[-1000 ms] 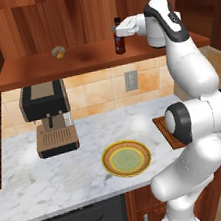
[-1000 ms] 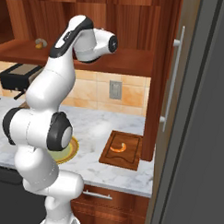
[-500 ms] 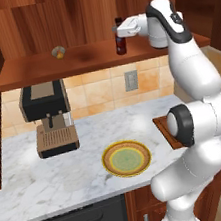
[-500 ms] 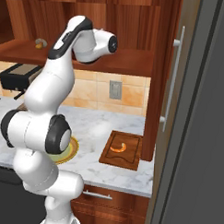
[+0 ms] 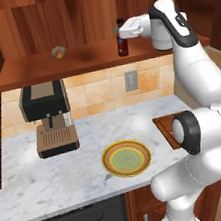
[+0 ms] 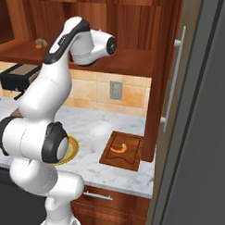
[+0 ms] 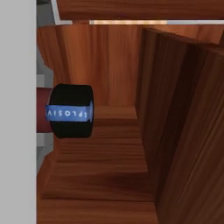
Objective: Pick the shrimp from the plate and place it on the cutting board. Then pick the condiment bottle from the cabinet and place it next to the cutting board.
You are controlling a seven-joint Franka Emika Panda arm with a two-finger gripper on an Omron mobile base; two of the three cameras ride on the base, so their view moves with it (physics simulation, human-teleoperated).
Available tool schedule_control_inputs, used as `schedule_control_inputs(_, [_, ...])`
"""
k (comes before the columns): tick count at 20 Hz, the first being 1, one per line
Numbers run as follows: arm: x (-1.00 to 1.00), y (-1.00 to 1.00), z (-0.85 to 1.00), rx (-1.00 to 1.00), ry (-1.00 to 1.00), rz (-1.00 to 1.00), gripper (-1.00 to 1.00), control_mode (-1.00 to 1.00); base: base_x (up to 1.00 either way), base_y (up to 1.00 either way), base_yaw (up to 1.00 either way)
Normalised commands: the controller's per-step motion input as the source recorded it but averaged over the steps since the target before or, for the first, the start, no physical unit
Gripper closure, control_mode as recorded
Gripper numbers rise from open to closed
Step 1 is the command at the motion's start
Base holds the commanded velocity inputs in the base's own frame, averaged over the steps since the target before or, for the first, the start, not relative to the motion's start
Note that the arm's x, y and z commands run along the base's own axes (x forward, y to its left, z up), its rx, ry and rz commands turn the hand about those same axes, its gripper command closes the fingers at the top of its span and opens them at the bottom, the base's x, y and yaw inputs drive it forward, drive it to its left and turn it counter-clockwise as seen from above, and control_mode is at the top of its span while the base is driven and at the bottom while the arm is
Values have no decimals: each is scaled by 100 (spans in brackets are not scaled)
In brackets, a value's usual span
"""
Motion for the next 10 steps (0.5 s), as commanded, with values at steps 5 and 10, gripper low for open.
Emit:
schedule_control_inputs(5, [-26, 0, 1, 0, 0, 0, 100, -100, 0, 0, 0])
schedule_control_inputs(10, [-28, 0, 3, 0, 0, 0, 100, -100, 0, 0, 0])
